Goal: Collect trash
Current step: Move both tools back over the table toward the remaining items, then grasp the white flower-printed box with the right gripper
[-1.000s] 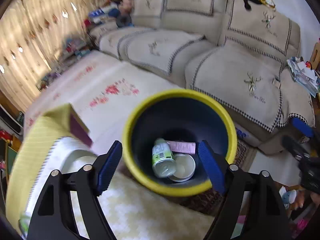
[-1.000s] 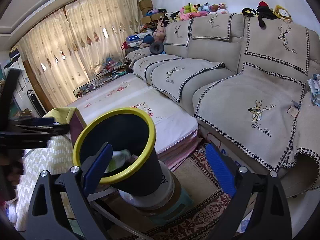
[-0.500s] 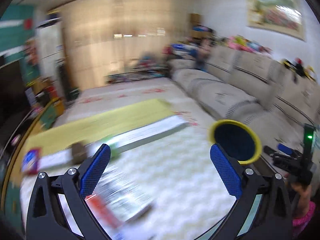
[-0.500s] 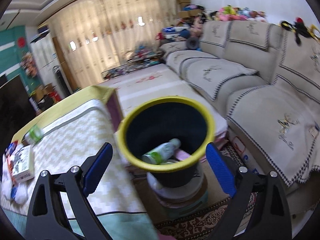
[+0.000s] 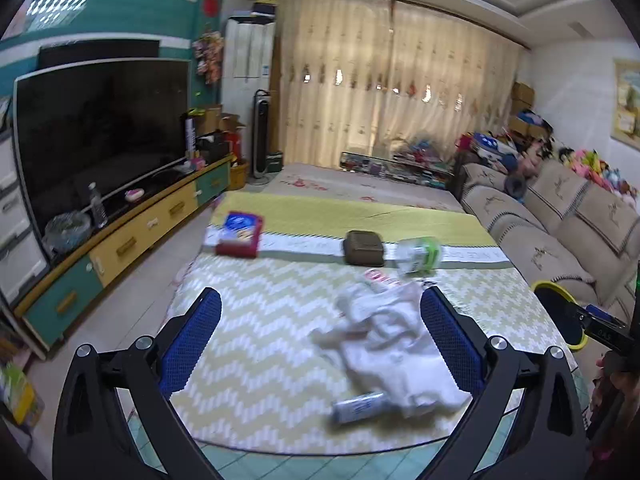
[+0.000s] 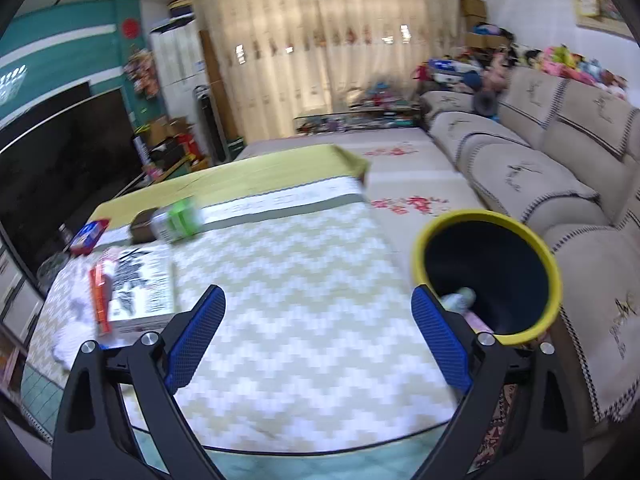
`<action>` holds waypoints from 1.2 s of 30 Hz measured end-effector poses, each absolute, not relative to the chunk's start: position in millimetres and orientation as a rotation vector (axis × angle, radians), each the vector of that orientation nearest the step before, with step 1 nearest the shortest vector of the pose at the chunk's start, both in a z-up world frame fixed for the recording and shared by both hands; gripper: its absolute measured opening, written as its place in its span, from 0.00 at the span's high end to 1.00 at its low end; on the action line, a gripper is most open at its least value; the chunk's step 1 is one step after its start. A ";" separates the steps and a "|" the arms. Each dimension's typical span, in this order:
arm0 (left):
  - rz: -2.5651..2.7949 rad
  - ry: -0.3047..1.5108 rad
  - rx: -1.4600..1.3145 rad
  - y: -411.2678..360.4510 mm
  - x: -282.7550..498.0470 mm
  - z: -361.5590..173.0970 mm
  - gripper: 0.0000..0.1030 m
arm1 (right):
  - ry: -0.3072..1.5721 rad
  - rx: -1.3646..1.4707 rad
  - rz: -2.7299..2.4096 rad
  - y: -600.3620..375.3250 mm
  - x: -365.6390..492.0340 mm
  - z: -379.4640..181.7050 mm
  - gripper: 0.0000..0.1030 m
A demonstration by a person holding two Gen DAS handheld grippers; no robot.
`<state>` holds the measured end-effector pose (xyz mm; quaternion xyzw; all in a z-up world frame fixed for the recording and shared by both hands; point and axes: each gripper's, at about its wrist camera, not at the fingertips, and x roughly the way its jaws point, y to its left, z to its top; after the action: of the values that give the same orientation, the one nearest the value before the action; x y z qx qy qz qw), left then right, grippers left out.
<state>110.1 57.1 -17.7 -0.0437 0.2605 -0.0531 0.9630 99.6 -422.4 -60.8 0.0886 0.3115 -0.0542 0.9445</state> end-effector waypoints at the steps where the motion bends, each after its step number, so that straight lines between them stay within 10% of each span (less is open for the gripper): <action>1: -0.096 0.531 -0.099 64.9 107.1 -20.9 0.05 | 0.645 0.175 -0.084 -412.5 104.4 -59.6 0.13; 36: -0.069 0.592 -0.150 81.2 119.4 -49.7 0.05 | 0.877 -0.015 0.392 -284.4 206.5 -113.5 0.11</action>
<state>119.4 81.2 -49.7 -0.0741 0.2915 -0.0341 0.9531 206.5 -284.4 -113.5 -0.0075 0.4218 0.1886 0.8868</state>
